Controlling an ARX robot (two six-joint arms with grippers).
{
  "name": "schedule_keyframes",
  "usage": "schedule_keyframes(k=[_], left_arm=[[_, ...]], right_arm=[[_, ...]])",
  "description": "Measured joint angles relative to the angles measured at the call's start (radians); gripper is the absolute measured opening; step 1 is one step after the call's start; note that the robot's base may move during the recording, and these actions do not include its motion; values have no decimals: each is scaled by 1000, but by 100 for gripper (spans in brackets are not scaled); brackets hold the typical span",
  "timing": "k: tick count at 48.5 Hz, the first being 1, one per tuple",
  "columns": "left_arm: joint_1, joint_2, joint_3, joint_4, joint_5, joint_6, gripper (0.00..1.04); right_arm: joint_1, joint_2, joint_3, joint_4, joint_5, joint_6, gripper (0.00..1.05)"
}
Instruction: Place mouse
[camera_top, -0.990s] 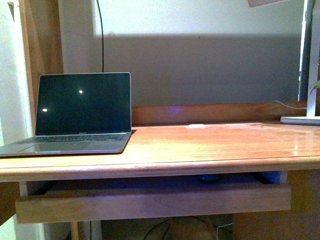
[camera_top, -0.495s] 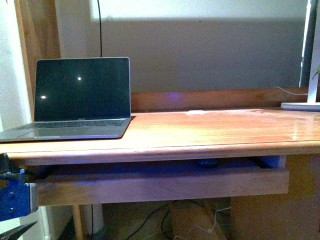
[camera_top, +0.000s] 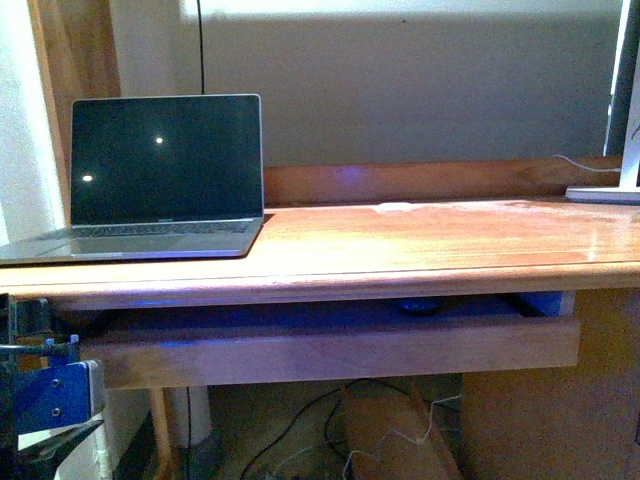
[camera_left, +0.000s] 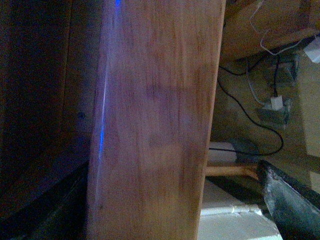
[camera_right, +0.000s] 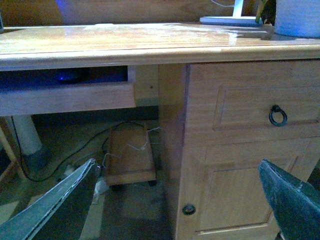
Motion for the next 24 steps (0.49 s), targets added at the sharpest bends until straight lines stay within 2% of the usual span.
schedule_keyframes(k=[7,18,24], left_arm=[[-8,-1,-1,-49,15,-2,97],[-8,-55,1,-300,-31,37,97],[-6,-80,-8,-388,-20,50,97]], right_arm=[[0,0,0,0,0,0,97],[0,0,0,0,0,0,97],[0,0,0,0,0,0,97]])
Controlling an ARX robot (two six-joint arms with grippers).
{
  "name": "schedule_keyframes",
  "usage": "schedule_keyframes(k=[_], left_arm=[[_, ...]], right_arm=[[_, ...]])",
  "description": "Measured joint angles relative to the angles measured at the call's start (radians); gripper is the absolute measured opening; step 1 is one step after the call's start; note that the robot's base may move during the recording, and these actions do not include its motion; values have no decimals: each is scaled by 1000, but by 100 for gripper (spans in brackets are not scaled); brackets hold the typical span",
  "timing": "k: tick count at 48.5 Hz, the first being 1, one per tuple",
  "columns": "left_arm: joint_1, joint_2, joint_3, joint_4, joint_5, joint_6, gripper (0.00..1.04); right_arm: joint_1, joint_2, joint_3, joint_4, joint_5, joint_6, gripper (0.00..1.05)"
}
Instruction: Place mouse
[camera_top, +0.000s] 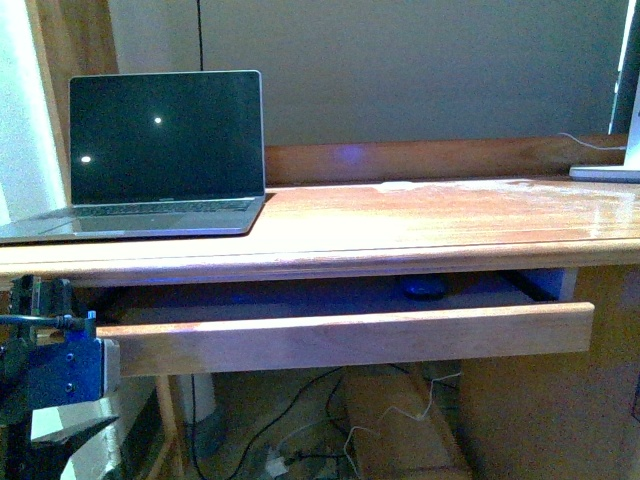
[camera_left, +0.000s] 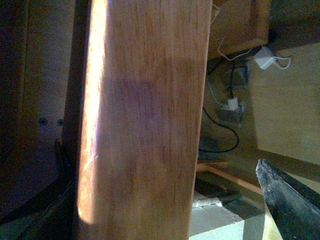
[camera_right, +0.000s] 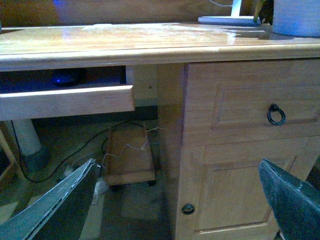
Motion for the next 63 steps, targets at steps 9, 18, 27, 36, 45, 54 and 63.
schedule_keyframes(k=[9,18,27,36,45,54,63], left_arm=[[0,-92,-81,-95,56,-46,97],[-53,-230,-212,-156,132,-159,97],[-130,-408,-345,-269,214,-296,97],[-201,-566,-435,-233,241,-637,97],[-245,-698,-415,-31,87,-1241,97],[-265,-826,-367,-66,-121,-1656,97],[-277,-994,-402,-190,-345,-1803,97]], right_arm=[[0,0,0,0,0,0,97],[0,0,0,0,0,0,97],[0,0,0,0,0,0,97],[0,0,0,0,0,0,97],[0,0,0,0,0,0,97],[0,0,0,0,0,0,97],[0,0,0,0,0,0,97]])
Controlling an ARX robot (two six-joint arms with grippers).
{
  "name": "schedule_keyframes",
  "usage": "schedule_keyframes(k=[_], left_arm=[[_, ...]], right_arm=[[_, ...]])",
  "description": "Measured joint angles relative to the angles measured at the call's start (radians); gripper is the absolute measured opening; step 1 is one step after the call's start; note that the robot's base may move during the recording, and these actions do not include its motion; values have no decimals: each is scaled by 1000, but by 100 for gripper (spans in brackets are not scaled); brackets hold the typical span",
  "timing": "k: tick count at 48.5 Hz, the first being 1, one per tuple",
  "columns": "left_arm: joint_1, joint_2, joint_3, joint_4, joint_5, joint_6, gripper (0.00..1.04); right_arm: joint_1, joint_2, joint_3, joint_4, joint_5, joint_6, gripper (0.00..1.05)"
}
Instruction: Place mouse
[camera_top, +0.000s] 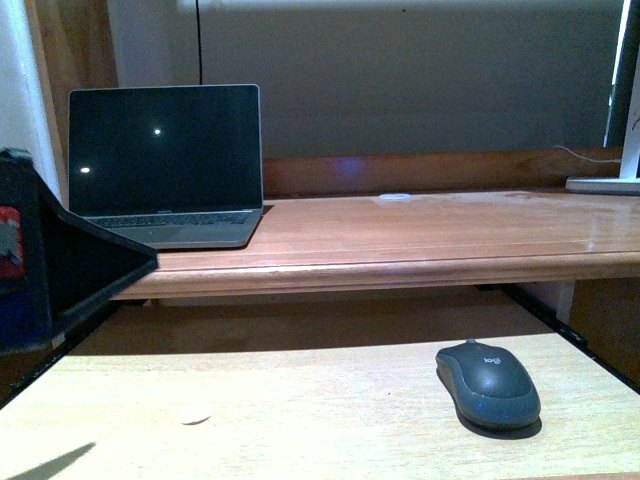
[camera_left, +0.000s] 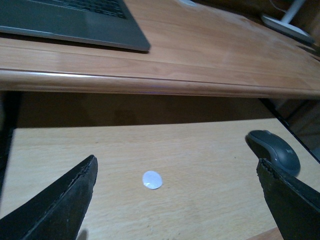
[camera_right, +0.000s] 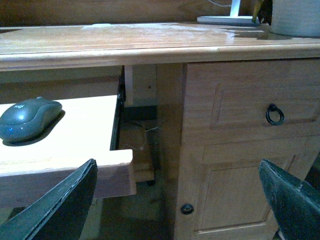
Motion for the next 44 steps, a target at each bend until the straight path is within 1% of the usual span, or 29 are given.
schedule_keyframes(k=[9,14,19,21,22,23,25,27,30,35,44], left_arm=[[0,-234,-65,-142,-106,-38,97],[-3,-396,-106,-254,-164,-53,97],[-28,-538,-140,-333,-232,-61,97],[-48,-592,-150,-367,-274,-61,97],[-77,-632,-164,-369,-336,-39,96],[-116,-674,-188,-347,-427,3,91],[-154,-738,-233,-312,-531,73,82],[-160,-776,-269,-291,-571,130,75],[-135,-819,-333,-271,-558,172,64],[-66,-878,-434,-263,-483,211,47],[28,-925,-475,-262,-396,229,15]], right_arm=[[0,0,0,0,0,0,97],[0,0,0,0,0,0,97],[0,0,0,0,0,0,97],[0,0,0,0,0,0,97],[0,0,0,0,0,0,97],[0,0,0,0,0,0,97],[0,0,0,0,0,0,97],[0,0,0,0,0,0,97],[0,0,0,0,0,0,97],[0,0,0,0,0,0,97],[0,0,0,0,0,0,97]])
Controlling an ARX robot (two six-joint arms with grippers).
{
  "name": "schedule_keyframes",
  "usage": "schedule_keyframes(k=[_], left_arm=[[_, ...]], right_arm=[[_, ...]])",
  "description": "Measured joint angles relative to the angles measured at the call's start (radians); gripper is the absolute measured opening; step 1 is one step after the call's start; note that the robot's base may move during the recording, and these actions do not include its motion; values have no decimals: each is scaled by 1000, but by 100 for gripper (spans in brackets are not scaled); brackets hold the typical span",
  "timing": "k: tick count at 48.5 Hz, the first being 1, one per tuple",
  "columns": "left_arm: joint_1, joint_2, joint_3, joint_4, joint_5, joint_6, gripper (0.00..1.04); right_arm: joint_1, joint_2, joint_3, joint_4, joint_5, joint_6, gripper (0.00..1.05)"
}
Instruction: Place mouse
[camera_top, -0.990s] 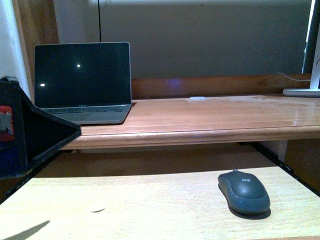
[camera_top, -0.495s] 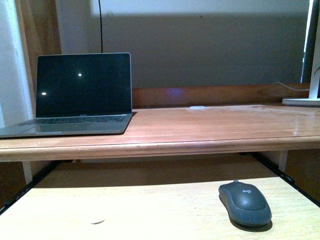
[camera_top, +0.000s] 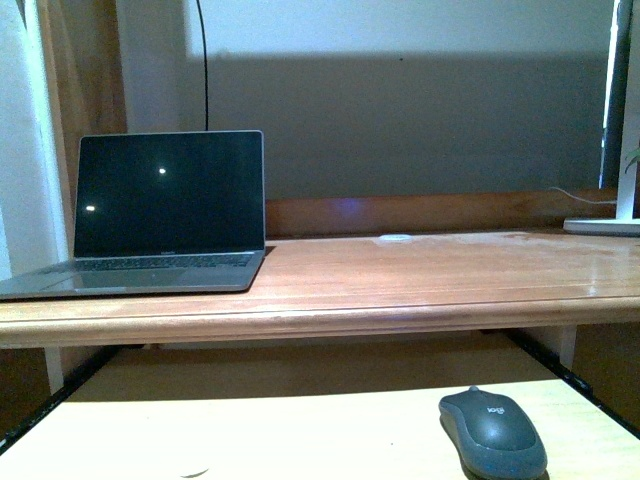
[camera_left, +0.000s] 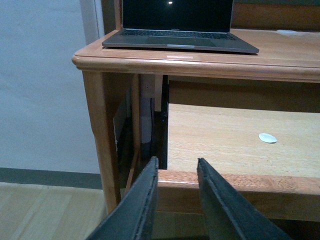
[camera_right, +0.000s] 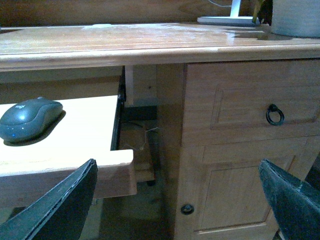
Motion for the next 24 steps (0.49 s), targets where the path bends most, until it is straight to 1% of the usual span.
schedule_keyframes(k=[2,3,5,8,11,24], left_arm=[[34,-9,-5,-1,45,1,8],[64,-14,-8,-1,97,3,4],[118,-23,-16,-1,145,7,3],[159,-29,-25,-1,150,7,3],[166,-36,-34,-1,163,7,3],[169,-58,-58,1,163,8,3]], right_arm=[[0,0,0,0,0,0,97],[0,0,0,0,0,0,97],[0,0,0,0,0,0,97],[0,0,0,0,0,0,97],[0,0,0,0,0,0,97],[0,0,0,0,0,0,97]])
